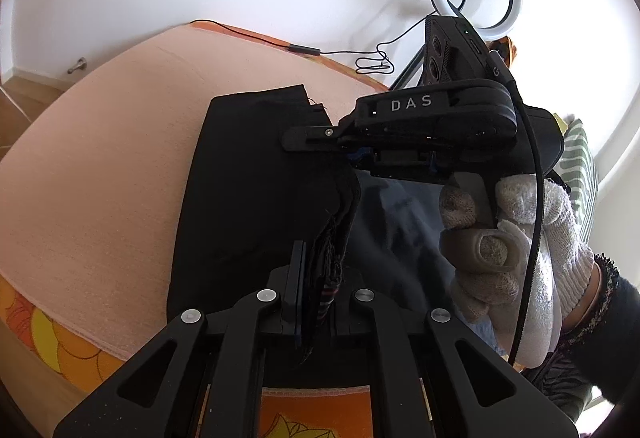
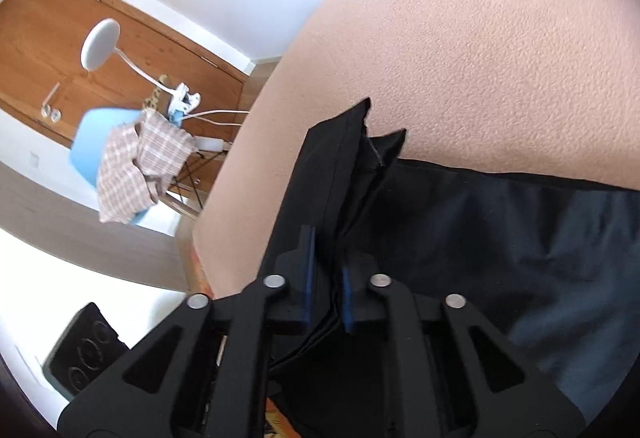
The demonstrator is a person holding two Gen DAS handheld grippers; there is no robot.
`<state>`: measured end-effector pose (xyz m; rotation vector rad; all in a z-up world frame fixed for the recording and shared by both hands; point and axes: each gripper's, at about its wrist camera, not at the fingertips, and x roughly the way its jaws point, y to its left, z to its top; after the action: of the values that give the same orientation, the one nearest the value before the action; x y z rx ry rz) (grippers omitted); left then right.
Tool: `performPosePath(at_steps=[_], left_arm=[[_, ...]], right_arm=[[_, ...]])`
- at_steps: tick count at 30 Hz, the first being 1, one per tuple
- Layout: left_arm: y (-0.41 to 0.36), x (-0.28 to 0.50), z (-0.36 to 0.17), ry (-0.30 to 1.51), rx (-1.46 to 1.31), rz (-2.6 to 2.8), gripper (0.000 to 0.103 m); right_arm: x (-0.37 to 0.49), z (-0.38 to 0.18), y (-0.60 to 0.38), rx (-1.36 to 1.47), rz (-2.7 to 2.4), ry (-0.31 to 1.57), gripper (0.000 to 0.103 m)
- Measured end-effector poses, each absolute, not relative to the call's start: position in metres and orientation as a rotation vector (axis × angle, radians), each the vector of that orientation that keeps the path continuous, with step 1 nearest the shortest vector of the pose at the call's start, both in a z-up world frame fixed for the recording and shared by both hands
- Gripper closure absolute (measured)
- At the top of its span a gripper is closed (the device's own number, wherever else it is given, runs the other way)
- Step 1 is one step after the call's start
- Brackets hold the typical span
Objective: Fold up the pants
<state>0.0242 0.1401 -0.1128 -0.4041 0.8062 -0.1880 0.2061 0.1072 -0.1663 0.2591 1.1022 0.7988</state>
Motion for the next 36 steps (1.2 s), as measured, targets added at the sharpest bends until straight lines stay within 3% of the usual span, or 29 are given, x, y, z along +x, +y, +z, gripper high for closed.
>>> performPosePath(at_steps=[5, 36], left_arm=[[0.128, 0.022, -0.107, 0.800, -0.399, -0.223, 0.096], [-0.006, 0.058, -0.088, 0.829, -0.343, -0.587, 0.096]], right_arm=[[0.198, -0.155, 0.095, 0.206, 0.776, 1.043, 0.097], [0.144, -0.101, -0.066, 0.181, 0.576, 0.896, 0.098]])
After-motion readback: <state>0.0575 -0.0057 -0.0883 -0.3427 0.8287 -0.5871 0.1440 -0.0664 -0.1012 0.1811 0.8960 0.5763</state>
